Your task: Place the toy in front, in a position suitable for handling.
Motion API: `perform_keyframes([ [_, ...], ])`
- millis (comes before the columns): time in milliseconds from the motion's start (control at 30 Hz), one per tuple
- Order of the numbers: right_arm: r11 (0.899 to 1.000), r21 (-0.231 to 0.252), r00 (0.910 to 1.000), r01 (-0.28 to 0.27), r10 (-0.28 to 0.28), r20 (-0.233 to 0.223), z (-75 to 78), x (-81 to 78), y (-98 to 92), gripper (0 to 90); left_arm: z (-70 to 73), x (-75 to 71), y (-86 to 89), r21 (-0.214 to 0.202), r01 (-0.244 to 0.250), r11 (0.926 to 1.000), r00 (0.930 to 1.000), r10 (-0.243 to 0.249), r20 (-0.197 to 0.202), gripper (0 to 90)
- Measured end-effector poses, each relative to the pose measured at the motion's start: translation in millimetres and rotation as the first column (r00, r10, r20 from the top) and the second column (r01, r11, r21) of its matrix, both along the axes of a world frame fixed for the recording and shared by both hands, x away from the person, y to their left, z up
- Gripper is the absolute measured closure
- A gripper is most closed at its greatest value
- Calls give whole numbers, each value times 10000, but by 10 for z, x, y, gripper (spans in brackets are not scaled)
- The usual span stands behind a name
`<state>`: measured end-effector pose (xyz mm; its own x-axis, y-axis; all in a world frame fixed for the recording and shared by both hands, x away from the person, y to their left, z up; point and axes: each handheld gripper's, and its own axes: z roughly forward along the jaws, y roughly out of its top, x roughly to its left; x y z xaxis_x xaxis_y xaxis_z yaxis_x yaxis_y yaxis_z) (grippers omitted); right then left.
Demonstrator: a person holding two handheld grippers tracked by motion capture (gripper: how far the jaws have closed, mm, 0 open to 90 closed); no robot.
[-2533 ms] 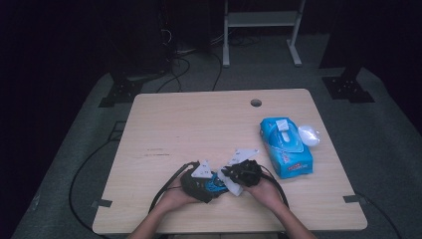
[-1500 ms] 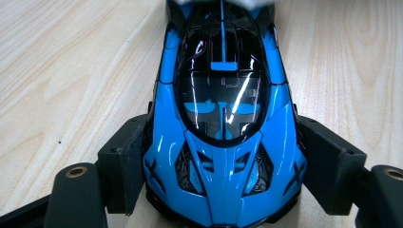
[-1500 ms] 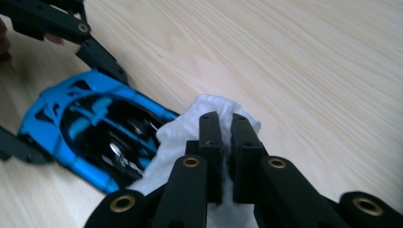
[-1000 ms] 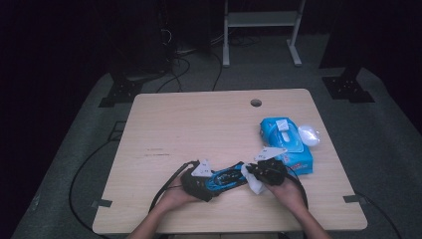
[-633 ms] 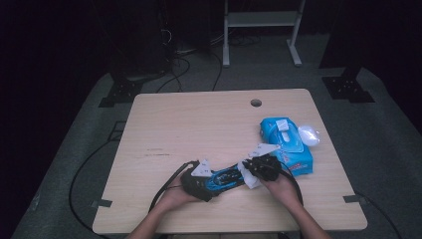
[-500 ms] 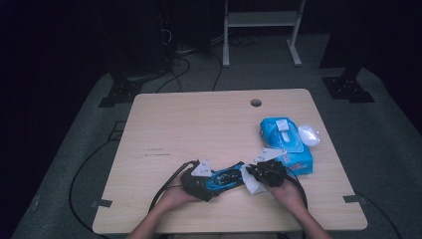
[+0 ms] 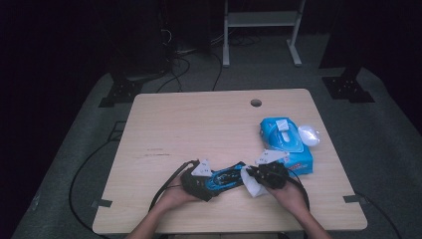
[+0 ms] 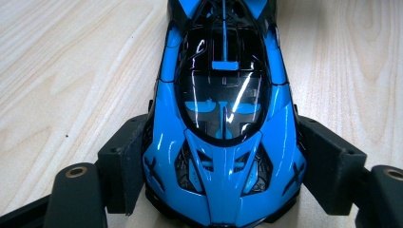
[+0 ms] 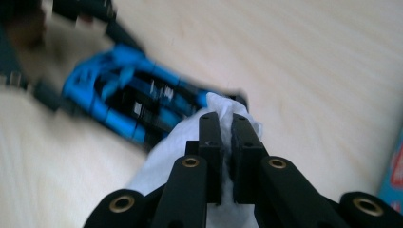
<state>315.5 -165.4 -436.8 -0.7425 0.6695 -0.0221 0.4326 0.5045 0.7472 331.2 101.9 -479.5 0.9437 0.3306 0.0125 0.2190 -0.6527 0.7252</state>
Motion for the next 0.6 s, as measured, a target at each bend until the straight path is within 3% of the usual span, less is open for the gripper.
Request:
perform_keyframes([
  [67,9997,240,9999,57,-59,103,28,109,65,845,2,3,-6,17,24,10000,10000,-24,16,258],
  [167,9997,198,9998,166,-168,59,3,268,196,845,3,8,-9,19,46,10000,10000,-46,9,258],
  [233,9996,-261,9998,147,-143,147,-57,337,233,842,0,6,-4,10,51,10000,10000,-51,18,258],
  [333,9995,160,9995,284,-281,-163,-60,339,214,845,2,13,-10,15,86,10000,10000,-86,-5,258],
  [400,9987,465,9985,-187,211,-513,-91,314,332,845,2,13,-11,25,71,10000,10000,-71,17,258],
  [500,9988,-61,9988,-478,477,-121,-101,278,446,844,4,9,-1,33,51,10000,10000,-51,11,257],
  [533,9986,-164,9984,-507,503,-261,-80,297,417,844,4,9,-1,40,54,10000,10000,-54,12,257],
  [600,9976,-649,9997,-250,247,-54,-64,303,335,846,1,13,-2,23,79,10000,10000,-79,14,257],
])
